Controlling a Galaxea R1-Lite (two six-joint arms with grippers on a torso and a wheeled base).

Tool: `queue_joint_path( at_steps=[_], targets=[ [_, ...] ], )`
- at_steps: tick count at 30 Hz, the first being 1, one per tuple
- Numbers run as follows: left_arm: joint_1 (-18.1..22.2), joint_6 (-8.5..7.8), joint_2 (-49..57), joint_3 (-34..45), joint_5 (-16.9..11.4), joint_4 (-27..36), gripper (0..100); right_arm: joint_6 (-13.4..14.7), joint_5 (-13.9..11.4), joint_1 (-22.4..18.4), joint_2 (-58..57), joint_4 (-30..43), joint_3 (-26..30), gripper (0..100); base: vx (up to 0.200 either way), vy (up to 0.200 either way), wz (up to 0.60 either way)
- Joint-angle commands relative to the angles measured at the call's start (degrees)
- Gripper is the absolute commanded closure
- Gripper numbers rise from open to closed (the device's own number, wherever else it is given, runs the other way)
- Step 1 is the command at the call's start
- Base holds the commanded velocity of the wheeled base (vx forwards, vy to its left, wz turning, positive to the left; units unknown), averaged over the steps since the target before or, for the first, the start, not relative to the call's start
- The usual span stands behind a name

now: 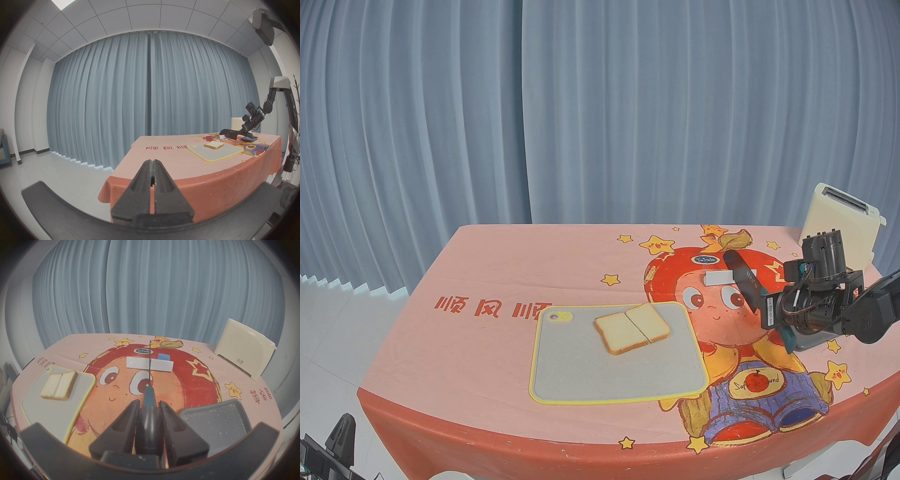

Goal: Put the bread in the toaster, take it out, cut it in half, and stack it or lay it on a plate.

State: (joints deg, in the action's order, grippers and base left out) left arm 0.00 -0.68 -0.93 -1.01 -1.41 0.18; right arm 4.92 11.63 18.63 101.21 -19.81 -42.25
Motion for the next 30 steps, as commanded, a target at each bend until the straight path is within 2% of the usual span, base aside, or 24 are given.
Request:
queue_joint_path(
  at_steps=[1, 30],
  targets=[
    [0.00, -0.02, 0.49, 0.92, 0.01, -0.01, 100, 0.00, 0.06, 0.27, 0.04, -0.05, 0.33, 100, 0.000, 0.000, 0.00],
    [0.00, -0.02, 0.49, 0.92, 0.01, -0.01, 100, 0.00, 0.15, 0.36, 0.40, -0.05, 0.50, 100, 0.000, 0.000, 0.00]
  ],
)
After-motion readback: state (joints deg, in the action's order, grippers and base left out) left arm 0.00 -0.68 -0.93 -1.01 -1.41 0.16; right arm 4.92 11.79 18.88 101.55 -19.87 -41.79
